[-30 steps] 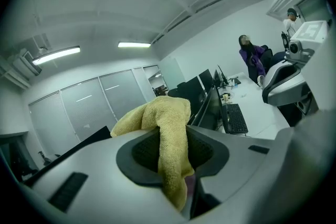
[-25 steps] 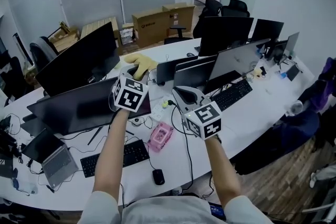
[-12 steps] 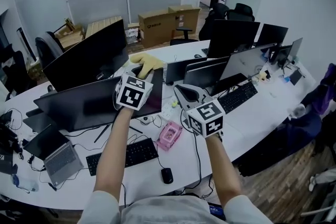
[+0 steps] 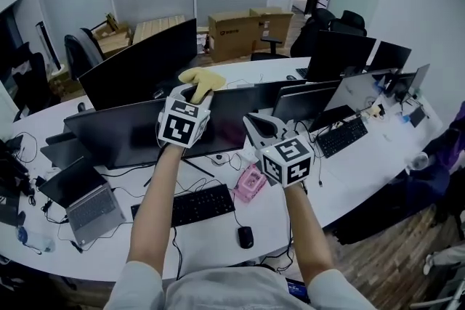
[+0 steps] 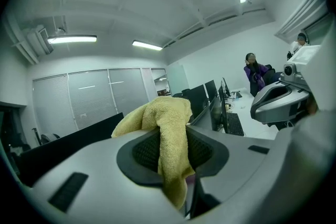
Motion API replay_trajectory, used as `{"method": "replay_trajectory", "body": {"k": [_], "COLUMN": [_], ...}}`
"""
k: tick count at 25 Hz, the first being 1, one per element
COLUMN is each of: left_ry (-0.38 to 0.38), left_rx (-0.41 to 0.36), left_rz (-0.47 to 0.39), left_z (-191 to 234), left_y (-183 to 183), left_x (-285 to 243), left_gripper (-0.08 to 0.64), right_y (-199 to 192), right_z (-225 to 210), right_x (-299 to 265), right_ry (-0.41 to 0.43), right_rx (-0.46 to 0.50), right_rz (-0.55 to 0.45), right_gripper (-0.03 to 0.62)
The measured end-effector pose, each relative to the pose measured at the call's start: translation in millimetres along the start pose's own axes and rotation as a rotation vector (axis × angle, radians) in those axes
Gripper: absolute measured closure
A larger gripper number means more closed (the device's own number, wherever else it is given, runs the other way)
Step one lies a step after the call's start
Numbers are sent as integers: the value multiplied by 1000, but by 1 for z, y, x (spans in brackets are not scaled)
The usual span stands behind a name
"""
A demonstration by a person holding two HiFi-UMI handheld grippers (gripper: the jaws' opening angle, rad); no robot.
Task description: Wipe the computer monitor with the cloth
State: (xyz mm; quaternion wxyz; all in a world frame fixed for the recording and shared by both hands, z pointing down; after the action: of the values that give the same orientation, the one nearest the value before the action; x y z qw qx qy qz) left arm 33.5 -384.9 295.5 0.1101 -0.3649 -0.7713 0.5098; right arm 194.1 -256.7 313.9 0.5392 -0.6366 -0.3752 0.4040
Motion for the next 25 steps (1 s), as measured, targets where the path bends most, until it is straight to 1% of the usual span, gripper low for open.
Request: {"method": "replay_trajectory", "body": {"k": [9,13,17,22,25], "left_ry": [30,53,86,134,165], "left_rx": [71,85,104,115,122], "left_rz": [-5,-4,2,14,26], "left_z": [46,67,90,118,134], "left_y": [-37,-54,-74,-99,-114], "left_x": [52,77,104,137,157], "left_gripper": [439,439,439,439,439], "right_y": [0,-1,-4,-9,-15], "right_z": [48,72,101,134,154], "right_x": [-31,-50,-72,-96,-109], "right_ry": [23,48,75,116,127], "right_rx": [-7,0,18,15,13], "right_rz": [-1,10,21,19,22], "right_gripper": [569,569,569,569,569]}}
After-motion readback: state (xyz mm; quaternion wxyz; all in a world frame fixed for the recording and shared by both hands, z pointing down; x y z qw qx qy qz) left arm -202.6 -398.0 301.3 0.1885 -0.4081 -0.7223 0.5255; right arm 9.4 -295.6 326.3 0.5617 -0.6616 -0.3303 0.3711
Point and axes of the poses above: the fingertips, and each gripper's own axes: x backward along the fingers, z to its left, y out of its top, the point moved 9 cm from there along x, backward along the fingers, and after that the axes turned 12 degrees about -x, right-handed, at the moved point
